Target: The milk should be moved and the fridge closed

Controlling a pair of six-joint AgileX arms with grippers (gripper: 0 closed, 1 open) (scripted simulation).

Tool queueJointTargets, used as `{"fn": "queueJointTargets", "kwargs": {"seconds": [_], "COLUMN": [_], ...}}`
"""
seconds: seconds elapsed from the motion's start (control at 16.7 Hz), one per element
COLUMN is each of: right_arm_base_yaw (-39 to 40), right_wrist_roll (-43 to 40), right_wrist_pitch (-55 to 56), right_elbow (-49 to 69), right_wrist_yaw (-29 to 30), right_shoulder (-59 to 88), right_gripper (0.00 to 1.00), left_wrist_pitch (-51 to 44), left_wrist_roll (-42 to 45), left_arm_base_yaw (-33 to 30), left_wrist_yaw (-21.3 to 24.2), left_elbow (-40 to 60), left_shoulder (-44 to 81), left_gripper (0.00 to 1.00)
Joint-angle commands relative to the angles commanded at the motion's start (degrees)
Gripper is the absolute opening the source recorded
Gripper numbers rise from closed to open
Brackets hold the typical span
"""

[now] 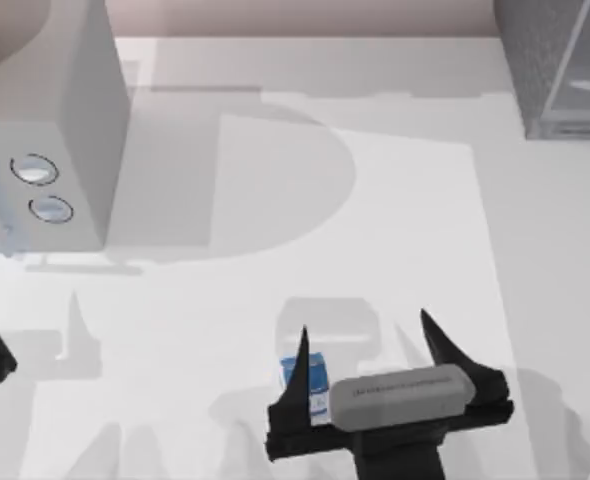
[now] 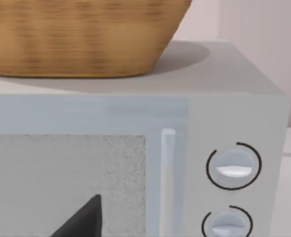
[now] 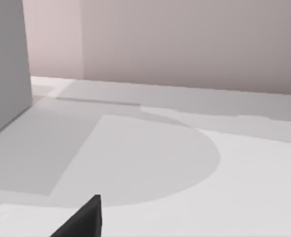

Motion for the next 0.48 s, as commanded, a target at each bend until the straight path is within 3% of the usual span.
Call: {"fn": "queueJointTargets", "kwargs": {"seconds": [0.24, 0.48], "right_arm_base_yaw": [4.37, 6.28], "right_wrist_roll": [0.31, 0.46], "right_wrist_pitch": [9.86, 14.37], "right_elbow": [5.94, 8.74], "right_wrist_yaw": [2.66, 3.69], "right_shoulder": [15.79, 22.28], "right_gripper": [1.00, 1.00], "left_wrist_pitch": [0.00, 0.00], "left_wrist_roll": [0.00, 0.00], "left_arm_base_yaw": [0.00, 0.00], "left_wrist_yaw": [0.00, 0.00], "left_elbow": [0.00, 0.00], "left_shoulder": [0.00, 0.00], "left_gripper": [1.00, 1.00]}}
